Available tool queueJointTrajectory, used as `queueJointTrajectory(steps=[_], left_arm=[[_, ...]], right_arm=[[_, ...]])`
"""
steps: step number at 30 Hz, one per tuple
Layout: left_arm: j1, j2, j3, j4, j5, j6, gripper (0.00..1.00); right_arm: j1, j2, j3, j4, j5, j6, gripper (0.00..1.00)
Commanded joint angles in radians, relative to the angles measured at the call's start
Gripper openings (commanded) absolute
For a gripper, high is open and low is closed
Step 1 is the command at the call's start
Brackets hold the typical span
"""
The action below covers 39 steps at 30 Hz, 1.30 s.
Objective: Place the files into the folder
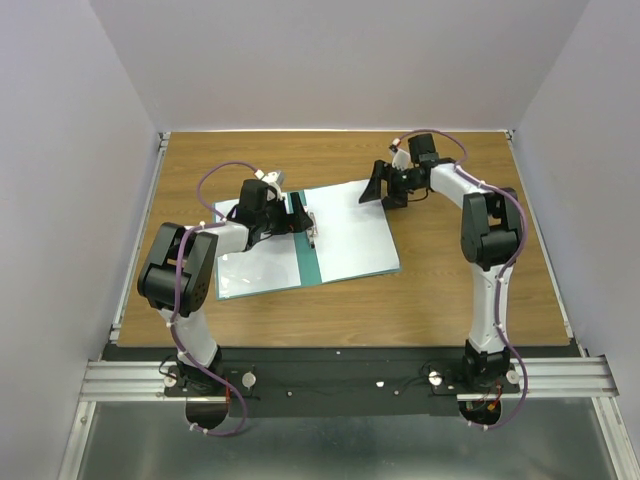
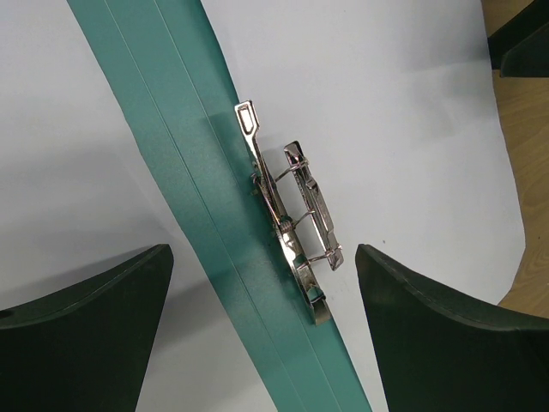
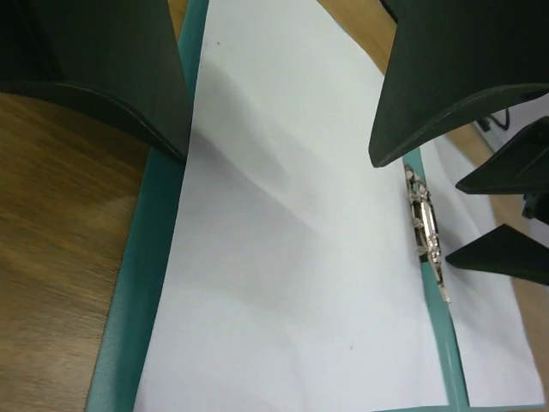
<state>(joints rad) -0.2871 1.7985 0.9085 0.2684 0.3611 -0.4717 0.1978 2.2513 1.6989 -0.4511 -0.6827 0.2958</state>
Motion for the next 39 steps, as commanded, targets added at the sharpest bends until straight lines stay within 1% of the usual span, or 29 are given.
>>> queueJointTrajectory(steps=[1, 4, 9, 14, 17, 18, 20, 21, 24, 29, 33, 37, 39], left_arm=[[0.011, -0.011, -0.002, 0.025, 0.018, 0.012, 0.97], [0.011, -0.014, 0.000, 0.025, 0.019, 0.012, 0.97], [0.012, -0.022, 0.003, 0.025, 0.022, 0.010, 0.97], [0.016, -0.044, 0.000, 0.022, 0.019, 0.001, 0.97], [0.028, -0.074, -0.011, 0.020, 0.015, -0.008, 0.97], [0.034, -0.094, -0.017, 0.019, 0.013, -0.013, 0.97], [0.045, -0.114, -0.029, 0.017, 0.012, -0.021, 0.97], [0.060, -0.135, -0.048, 0.018, 0.012, -0.024, 0.97], [0.089, -0.165, -0.088, 0.022, 0.009, -0.038, 0.97], [0.131, -0.206, -0.158, 0.061, 0.036, -0.056, 0.97], [0.151, -0.212, -0.203, 0.083, 0.050, -0.062, 0.97], [0.157, -0.191, -0.214, 0.095, 0.062, -0.065, 0.97], [0.158, -0.182, -0.215, 0.095, 0.062, -0.068, 0.97]], right_arm=[[0.031, -0.067, 0.018, -0.072, 0.257, 0.020, 0.95], [0.048, -0.093, 0.019, -0.093, 0.347, 0.032, 1.00], [0.063, -0.125, 0.027, -0.115, 0.475, 0.052, 1.00], [0.068, -0.157, 0.028, -0.115, 0.463, 0.043, 1.00], [0.075, -0.171, 0.042, -0.112, 0.370, 0.000, 1.00], [0.077, -0.173, 0.047, -0.107, 0.289, -0.024, 1.00], [0.086, -0.170, 0.057, -0.084, 0.195, -0.047, 1.00], [0.091, -0.167, 0.062, -0.074, 0.119, -0.069, 1.00], [0.126, -0.148, 0.097, -0.046, 0.036, -0.080, 1.00], [0.190, -0.050, 0.200, -0.020, -0.020, -0.098, 1.00], [0.227, 0.048, 0.313, 0.000, -0.093, -0.113, 1.00], [0.255, 0.146, 0.467, 0.006, -0.130, -0.080, 1.00], [0.264, 0.191, 0.502, 0.006, -0.130, -0.069, 1.00]])
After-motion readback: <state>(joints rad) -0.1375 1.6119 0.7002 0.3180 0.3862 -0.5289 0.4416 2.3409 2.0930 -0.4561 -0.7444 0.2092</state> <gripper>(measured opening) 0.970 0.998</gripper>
